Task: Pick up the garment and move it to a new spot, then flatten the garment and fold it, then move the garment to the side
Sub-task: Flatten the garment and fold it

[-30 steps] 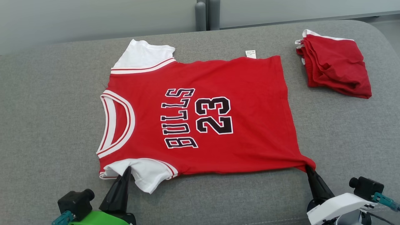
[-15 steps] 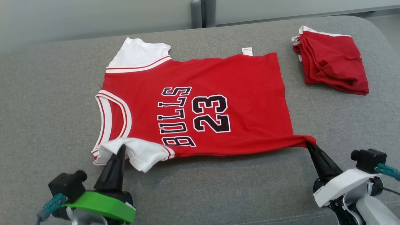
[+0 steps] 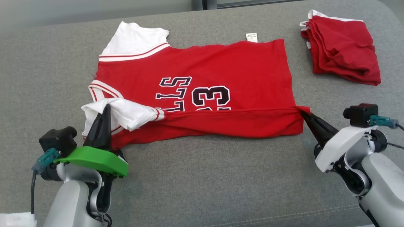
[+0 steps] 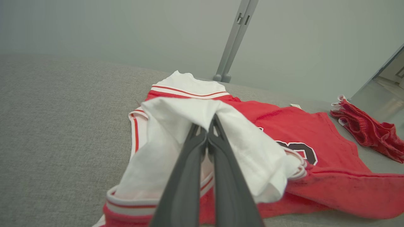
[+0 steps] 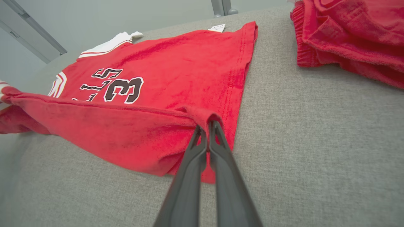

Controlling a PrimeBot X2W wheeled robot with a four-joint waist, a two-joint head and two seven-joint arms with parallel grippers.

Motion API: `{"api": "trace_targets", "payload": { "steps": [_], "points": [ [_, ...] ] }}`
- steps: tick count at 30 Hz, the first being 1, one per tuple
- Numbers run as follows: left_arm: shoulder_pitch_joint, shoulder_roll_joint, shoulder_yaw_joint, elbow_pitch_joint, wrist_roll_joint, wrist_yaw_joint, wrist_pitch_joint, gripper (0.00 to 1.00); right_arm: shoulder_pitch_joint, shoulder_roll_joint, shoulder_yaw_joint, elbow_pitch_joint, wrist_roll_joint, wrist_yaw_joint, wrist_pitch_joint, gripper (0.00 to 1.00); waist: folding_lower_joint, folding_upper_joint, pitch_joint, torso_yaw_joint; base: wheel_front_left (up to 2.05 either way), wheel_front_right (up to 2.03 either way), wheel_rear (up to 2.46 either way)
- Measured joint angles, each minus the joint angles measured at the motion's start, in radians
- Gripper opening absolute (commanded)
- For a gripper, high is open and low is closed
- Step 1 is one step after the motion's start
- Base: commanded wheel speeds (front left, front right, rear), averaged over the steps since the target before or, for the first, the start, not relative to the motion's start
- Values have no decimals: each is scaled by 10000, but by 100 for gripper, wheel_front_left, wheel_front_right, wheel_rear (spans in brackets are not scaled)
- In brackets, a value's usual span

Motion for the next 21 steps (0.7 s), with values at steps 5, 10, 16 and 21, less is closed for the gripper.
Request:
{"api": "trace_targets", "payload": {
  "steps": [5, 10, 16, 21],
  "points": [
    [-689, -2, -75, 1034, 295, 115, 104, 0, -773, -12, 253, 290, 75, 0, 414, 0, 0, 0, 364, -47, 0, 0, 0],
    [-1293, -13, -196, 1944, 451, 115, 180, 0, -1231, -29, 604, 713, 140, 0, 673, 0, 0, -1, 639, -72, 0, 0, 0],
    [-1711, -40, -249, 2673, 525, 115, 171, 100, -1549, -23, 821, 1016, 167, 0, 734, 82, 0, 0, 709, -64, 0, 0, 0],
    [-2085, -63, -242, 2932, 545, 113, -84, 100, -1849, -36, 811, 1141, 176, 0, 499, 100, 0, 0, 691, -55, 0, 0, 0]
  ]
}}
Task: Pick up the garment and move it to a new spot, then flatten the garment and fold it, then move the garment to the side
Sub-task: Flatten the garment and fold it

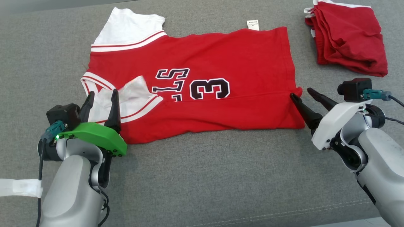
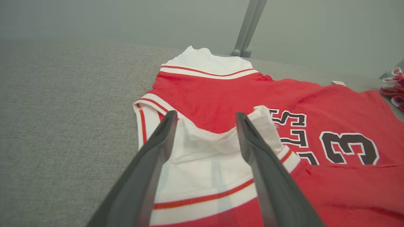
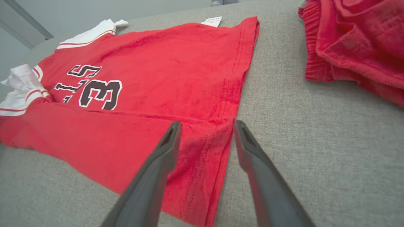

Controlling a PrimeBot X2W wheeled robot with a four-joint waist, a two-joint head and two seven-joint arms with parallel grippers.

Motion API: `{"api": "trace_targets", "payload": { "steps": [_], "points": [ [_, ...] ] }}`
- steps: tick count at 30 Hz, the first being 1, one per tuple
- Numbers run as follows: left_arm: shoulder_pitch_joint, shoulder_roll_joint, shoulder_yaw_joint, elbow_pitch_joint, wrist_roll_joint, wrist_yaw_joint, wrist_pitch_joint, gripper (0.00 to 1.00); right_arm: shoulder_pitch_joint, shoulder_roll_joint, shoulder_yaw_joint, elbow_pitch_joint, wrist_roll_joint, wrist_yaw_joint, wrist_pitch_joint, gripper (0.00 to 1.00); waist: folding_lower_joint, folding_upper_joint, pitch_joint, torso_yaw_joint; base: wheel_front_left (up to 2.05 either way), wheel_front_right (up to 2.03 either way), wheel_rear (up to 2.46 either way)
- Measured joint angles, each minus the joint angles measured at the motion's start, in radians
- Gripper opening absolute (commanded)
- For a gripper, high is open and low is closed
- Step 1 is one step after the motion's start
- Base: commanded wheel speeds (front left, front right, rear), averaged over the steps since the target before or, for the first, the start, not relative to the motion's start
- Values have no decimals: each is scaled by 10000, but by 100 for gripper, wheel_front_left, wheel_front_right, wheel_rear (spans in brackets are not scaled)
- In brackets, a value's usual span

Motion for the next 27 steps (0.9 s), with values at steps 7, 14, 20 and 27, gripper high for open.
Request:
{"api": "trace_targets", "payload": {
  "steps": [7, 14, 20, 27],
  "points": [
    [-186, -17, 109, 382, 50, -2, -439, 100, -226, -125, 13, 134, 2, 0, -405, 100, 0, 0, -77, -1, 0, 0, 0],
    [-154, -238, 512, 543, -491, -138, -754, 100, -221, -265, -426, 194, -2, 0, -1327, 100, -1, 0, -254, 24, 0, 0, 0],
    [773, -268, 932, 639, -1122, -192, -888, 100, 157, -263, -755, 196, 0, -33, -2144, 100, 0, 0, -568, 88, 0, 0, 0],
    [1759, -278, 861, 853, -1499, -389, -882, 100, 1031, 105, -838, 203, 203, -192, -2591, 100, 0, 0, -930, 225, 0, 0, 0]
  ]
}}
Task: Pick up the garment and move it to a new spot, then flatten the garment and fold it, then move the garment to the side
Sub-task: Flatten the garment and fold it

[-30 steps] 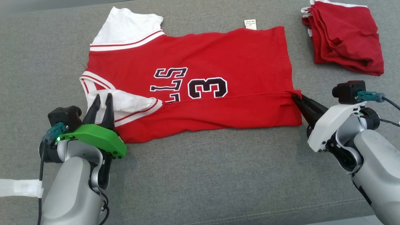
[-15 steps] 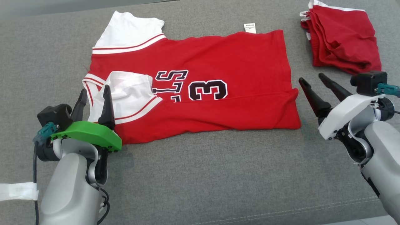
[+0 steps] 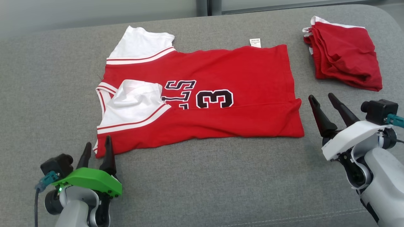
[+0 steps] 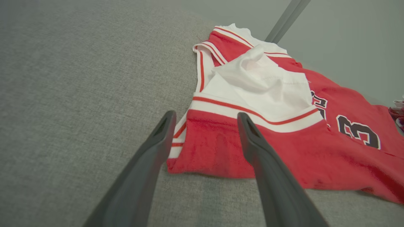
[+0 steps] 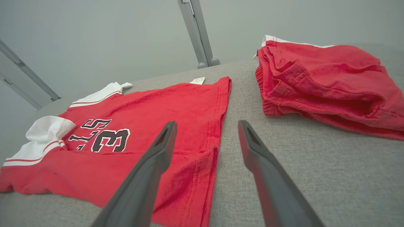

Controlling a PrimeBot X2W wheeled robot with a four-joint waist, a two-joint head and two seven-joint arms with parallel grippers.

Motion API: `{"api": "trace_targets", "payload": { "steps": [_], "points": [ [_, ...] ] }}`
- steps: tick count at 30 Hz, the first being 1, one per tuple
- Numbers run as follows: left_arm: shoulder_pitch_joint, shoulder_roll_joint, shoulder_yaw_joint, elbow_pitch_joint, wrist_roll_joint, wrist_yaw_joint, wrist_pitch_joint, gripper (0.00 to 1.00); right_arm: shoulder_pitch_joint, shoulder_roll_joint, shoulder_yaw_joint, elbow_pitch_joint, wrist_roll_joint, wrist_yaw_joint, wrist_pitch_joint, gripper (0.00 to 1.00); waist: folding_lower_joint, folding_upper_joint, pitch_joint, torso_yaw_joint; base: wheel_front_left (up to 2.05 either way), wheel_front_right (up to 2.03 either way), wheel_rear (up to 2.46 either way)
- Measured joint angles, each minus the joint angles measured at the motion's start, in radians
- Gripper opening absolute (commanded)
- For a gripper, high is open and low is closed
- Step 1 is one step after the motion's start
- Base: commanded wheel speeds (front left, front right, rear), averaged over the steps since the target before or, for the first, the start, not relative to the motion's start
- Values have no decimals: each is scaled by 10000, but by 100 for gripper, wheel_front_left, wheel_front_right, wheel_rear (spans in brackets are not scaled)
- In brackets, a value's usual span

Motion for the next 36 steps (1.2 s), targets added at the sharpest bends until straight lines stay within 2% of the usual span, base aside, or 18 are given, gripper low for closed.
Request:
{"api": "trace_targets", "payload": {
  "steps": [8, 23, 24, 26, 27, 28, 36],
  "points": [
    [424, -21, -86, 368, -522, -113, 453, 100, 251, 276, 151, -10, 61, 2, -77, 100, 0, 0, -279, 52, 0, 0, 0],
    [445, -58, 535, 631, -1580, -155, 715, 100, 355, 326, 251, -56, 42, 2, -113, 100, 0, 0, -288, -491, 0, 0, 0],
    [441, -58, 546, 629, -1668, -155, 715, 93, 386, 326, 240, -56, 42, 2, -138, 100, 0, 0, -276, -527, 0, 0, 0],
    [404, -58, 537, 629, -1730, -155, 715, 42, 460, 318, 190, -50, 42, 2, -171, 100, 0, 0, -252, -583, 0, 0, 0],
    [385, -58, 529, 629, -1730, -155, 715, 24, 486, 311, 174, -46, 44, 2, -173, 100, 0, 0, -241, -598, 0, 0, 0],
    [378, -58, 525, 623, -1730, -157, 713, 0, 514, 311, 163, -42, 44, 4, -176, 100, 0, 0, -234, -609, 0, 0, 0],
    [145, -92, 523, 263, -1779, -228, 288, 0, 1068, 642, 228, 196, 397, 13, -176, 100, 0, 0, -149, -535, 0, 0, 0]
  ]
}}
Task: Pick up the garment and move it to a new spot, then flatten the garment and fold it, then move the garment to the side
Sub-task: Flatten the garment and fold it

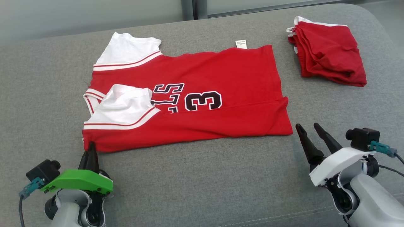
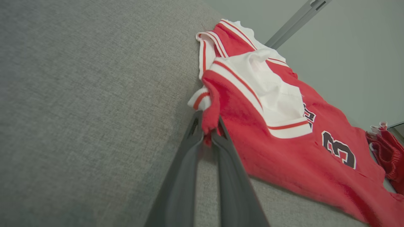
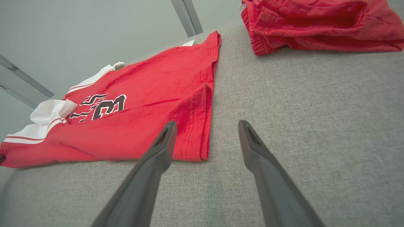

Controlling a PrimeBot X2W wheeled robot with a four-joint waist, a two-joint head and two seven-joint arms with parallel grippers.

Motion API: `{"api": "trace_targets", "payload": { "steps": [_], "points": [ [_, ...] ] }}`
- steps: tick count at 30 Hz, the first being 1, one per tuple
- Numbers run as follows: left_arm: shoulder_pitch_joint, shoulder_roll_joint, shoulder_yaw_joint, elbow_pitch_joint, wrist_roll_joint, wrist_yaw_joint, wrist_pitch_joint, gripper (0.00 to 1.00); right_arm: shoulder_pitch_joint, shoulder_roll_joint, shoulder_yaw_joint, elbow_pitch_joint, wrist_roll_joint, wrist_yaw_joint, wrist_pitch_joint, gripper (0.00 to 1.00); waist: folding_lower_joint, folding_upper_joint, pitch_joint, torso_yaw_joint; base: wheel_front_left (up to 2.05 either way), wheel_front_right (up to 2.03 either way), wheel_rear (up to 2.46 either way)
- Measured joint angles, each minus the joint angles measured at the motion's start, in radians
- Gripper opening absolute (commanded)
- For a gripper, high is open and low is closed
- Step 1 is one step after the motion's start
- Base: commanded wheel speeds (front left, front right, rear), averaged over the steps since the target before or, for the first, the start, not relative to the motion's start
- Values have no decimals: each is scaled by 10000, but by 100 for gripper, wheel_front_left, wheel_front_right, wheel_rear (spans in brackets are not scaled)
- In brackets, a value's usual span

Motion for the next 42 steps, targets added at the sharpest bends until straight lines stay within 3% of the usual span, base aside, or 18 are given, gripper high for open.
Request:
{"api": "trace_targets", "payload": {
  "steps": [11, 21, 22, 24, 27, 42],
  "points": [
    [-165, -35, -211, -706, 31, -104, -219, 0, 152, 662, 44, 612, 685, 84, 127, 100, 0, 0, 254, 430, 0, 0, 0],
    [-161, -36, -665, -1053, 12, -188, -307, 0, -555, 744, 4, 1367, 830, 88, 424, 100, 0, 0, 477, 712, 0, 0, 0],
    [-160, -36, -690, -1081, -4, -188, -307, 0, -631, 775, 19, 1444, 905, 90, 499, 87, 0, 0, 488, 724, 0, 0, 0],
    [-157, -36, -734, -1145, -4, -188, -309, 0, -719, 802, 56, 1544, 968, 90, 522, 45, 0, 0, 504, 746, 0, 0, 0],
    [-153, -36, -786, -1233, -8, -186, -355, 0, -816, 809, 117, 1636, 995, 92, 560, 0, 0, 0, 523, 782, 0, 0, 0],
    [263, -36, -640, -1615, -77, -92, -470, 0, -839, 612, 222, 1488, 1152, 176, 360, 0, 0, 0, 313, 723, 0, 0, 0]
  ]
}}
